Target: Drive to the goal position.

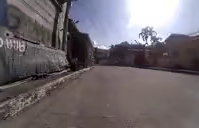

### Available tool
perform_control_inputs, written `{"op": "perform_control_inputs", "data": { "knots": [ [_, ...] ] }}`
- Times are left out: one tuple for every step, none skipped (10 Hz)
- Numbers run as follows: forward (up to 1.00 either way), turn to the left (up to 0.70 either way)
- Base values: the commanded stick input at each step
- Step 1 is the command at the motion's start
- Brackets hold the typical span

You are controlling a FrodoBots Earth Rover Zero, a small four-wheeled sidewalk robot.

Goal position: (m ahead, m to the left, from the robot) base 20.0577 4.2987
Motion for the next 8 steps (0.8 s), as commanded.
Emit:
{"op": "perform_control_inputs", "data": {
  "knots": [
    [0.85,-0.03],
    [0.85,-0.03],
    [0.85,-0.03],
    [0.85,-0.03],
    [0.85,-0.03],
    [0.85,-0.03],
    [0.85,-0.03],
    [0.85,-0.03]
  ]
}}
